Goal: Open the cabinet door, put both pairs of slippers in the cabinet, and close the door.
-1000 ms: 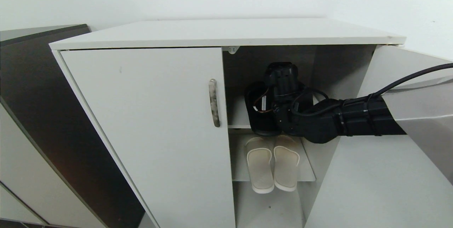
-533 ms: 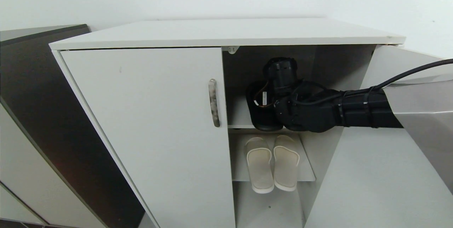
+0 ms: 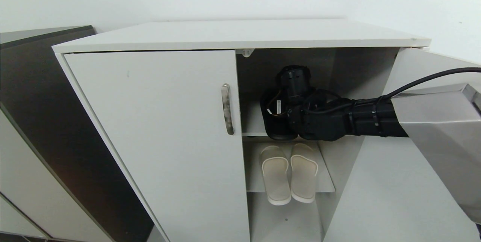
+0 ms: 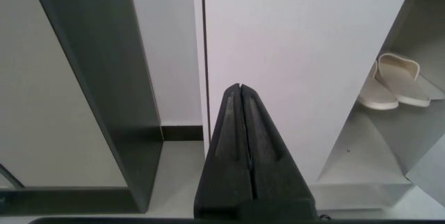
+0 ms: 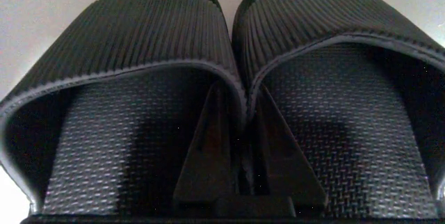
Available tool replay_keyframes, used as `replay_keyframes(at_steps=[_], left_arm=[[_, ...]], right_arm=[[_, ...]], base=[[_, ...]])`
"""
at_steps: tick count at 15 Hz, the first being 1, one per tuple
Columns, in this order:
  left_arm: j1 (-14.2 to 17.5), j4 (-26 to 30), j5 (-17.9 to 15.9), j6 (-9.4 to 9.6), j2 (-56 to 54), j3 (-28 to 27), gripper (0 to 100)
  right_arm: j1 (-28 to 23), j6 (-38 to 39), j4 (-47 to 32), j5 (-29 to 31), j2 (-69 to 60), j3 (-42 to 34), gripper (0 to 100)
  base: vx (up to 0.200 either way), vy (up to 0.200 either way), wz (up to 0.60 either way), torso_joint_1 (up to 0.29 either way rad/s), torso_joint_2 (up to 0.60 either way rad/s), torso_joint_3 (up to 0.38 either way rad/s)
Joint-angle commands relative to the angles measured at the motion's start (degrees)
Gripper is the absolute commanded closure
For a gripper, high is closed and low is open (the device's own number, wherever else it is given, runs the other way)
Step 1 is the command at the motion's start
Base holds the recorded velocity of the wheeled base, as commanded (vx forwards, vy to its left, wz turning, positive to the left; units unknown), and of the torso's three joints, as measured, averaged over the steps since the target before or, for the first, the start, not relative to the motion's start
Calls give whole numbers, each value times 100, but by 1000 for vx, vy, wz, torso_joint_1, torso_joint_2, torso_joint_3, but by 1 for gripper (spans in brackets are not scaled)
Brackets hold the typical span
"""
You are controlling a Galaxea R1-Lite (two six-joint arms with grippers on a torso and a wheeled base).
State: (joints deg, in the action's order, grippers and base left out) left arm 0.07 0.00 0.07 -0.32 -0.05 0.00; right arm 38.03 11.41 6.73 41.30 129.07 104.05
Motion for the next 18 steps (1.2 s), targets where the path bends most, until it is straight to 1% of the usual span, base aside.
replay_keyframes(at_steps=[1, 2, 4, 9, 12, 15, 18], left_arm=[[-7, 0, 1, -3, 5, 0, 100], [1, 0, 1, -3, 5, 0, 100], [1, 0, 1, -3, 5, 0, 100], [1, 0, -7, -3, 5, 0, 100], [1, 0, -7, -3, 5, 0, 100], [1, 0, -7, -3, 5, 0, 100], [1, 0, -7, -3, 5, 0, 100]], right_arm=[[-7, 10, 4, 1, 30, 2, 100], [-7, 10, 4, 1, 30, 2, 0], [20, 37, 4, 9, -40, -104, 0], [222, 45, 57, 115, -787, -1000, 0], [363, 54, 215, 229, -1218, -1519, 0], [530, 63, 496, 229, -1728, -2319, 0], [864, 54, 1296, 229, -2378, -3488, 0]], base=[[0, 0, 0, 0, 0, 0], [0, 0, 0, 0, 0, 0], [0, 0, 0, 0, 0, 0], [0, 0, 0, 0, 0, 0], [0, 0, 0, 0, 0, 0], [0, 0, 0, 0, 0, 0], [0, 0, 0, 0, 0, 0]])
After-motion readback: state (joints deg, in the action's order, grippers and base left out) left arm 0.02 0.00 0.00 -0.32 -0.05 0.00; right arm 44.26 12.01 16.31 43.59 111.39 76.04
